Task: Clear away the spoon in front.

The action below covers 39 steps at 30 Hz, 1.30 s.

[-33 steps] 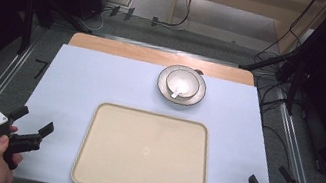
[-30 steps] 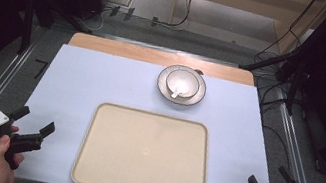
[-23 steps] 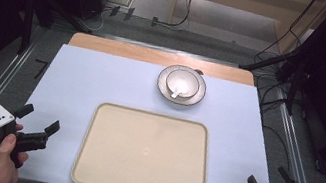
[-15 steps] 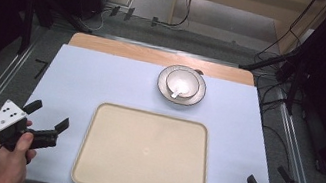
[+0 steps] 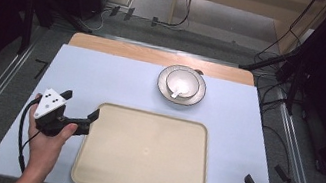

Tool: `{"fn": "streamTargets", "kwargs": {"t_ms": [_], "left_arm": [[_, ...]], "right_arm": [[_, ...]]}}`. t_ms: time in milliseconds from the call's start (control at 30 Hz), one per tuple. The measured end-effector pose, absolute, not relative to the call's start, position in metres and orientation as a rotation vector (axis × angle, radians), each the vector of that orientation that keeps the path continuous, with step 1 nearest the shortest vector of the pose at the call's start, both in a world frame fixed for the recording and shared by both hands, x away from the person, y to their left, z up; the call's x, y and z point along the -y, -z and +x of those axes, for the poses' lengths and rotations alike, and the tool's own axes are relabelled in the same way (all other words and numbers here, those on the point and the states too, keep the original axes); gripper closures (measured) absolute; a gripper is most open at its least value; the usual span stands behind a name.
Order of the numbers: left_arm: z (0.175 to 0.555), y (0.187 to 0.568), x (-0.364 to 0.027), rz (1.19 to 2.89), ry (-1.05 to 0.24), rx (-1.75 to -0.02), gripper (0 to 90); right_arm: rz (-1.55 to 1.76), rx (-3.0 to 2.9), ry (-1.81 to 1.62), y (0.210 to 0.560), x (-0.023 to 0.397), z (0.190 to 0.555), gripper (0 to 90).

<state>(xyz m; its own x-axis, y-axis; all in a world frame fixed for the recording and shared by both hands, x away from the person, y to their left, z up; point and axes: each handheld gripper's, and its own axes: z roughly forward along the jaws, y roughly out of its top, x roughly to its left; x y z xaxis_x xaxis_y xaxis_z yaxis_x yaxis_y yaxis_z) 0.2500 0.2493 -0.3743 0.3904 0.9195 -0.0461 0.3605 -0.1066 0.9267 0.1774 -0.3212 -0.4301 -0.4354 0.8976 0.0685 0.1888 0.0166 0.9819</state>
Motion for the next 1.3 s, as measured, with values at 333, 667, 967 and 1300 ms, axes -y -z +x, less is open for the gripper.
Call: {"fn": "streamTargets", "kwargs": {"t_ms": [333, 667, 967, 1300], "left_arm": [[0.274, 0.366, -0.212, 1.704, -0.714, -1.101, 2.0], [0.294, 0.365, -0.184, 1.718, -0.673, -1.080, 4.4], [0.311, 0.368, -0.161, 1.745, -0.655, -1.066, 7.3], [0.323, 0.368, -0.140, 1.748, -0.648, -1.055, 12.0]], "right_arm": [[1.117, -1.682, -1.471, 0.430, 0.321, 0.178, 0.0], [1.107, -1.695, -1.471, 0.431, 0.318, 0.178, 0.0], [1.107, -1.700, -1.467, 0.431, 0.317, 0.179, 0.0], [1.105, -1.700, -1.466, 0.431, 0.316, 0.179, 0.0]]}}
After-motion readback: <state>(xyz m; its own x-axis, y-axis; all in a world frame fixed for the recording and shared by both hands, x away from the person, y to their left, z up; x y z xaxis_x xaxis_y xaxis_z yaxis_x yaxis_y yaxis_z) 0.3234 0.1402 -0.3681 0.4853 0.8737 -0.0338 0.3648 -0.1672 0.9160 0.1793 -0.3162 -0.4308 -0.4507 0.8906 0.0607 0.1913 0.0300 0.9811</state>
